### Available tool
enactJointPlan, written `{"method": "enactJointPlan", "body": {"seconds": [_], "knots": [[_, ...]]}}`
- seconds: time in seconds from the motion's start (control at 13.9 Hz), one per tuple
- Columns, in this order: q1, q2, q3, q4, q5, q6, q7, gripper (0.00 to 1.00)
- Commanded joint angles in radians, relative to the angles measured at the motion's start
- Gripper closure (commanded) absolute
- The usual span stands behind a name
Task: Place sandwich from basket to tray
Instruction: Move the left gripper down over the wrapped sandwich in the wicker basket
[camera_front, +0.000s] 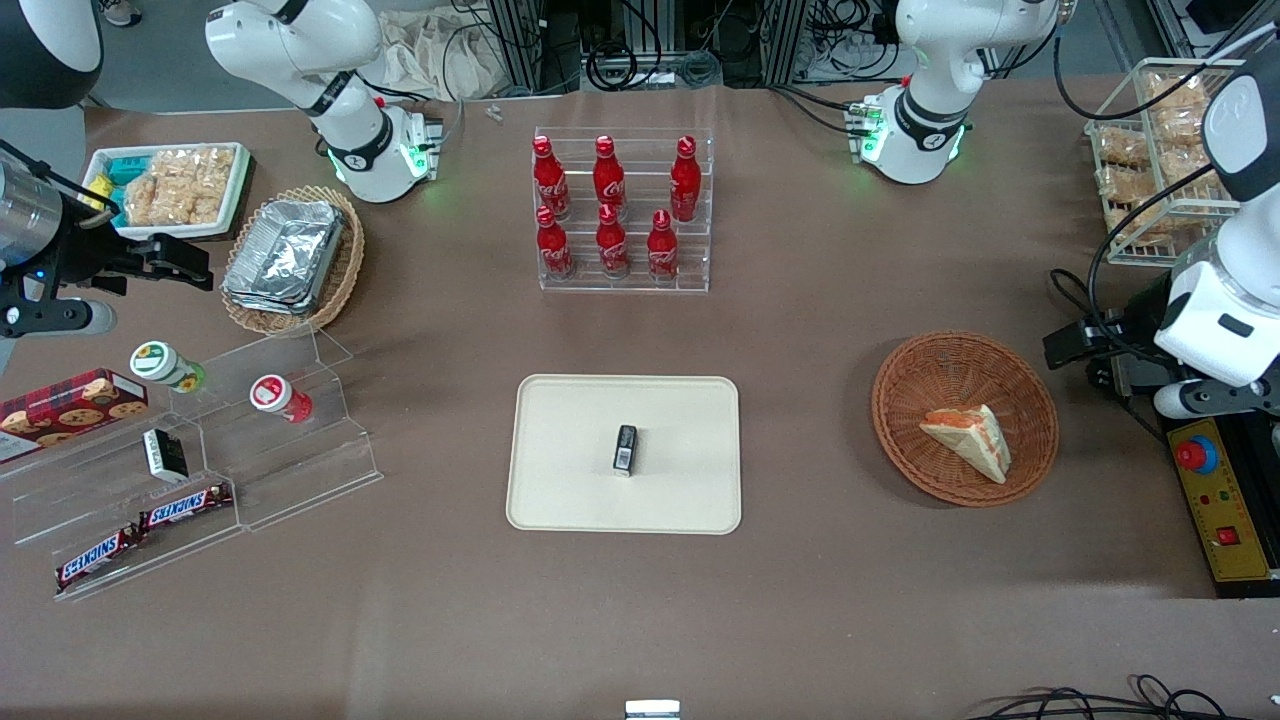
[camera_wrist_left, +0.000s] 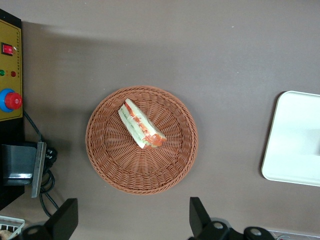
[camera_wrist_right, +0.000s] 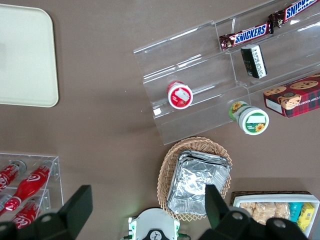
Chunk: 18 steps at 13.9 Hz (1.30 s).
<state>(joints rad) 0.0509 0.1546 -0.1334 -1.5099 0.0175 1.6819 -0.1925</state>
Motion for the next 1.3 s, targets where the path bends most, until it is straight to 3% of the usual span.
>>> {"method": "enactJointPlan", "body": {"seconds": [0.0, 0.22, 0.43, 0.58, 1.01, 1.22], "knots": [[0.014, 0.011, -0.006, 0.020, -0.019, -0.018, 0.013, 0.00], [0.017, 0.031, -0.006, 0.025, -0.027, -0.018, -0.025, 0.00], [0.017, 0.052, -0.011, 0.016, 0.021, -0.002, -0.320, 0.00], [0.017, 0.080, -0.011, 0.008, 0.015, 0.024, -0.395, 0.00], [0.024, 0.097, -0.005, -0.182, 0.044, 0.306, -0.618, 0.00], [0.024, 0.129, 0.011, -0.225, 0.098, 0.363, -0.674, 0.00]]}}
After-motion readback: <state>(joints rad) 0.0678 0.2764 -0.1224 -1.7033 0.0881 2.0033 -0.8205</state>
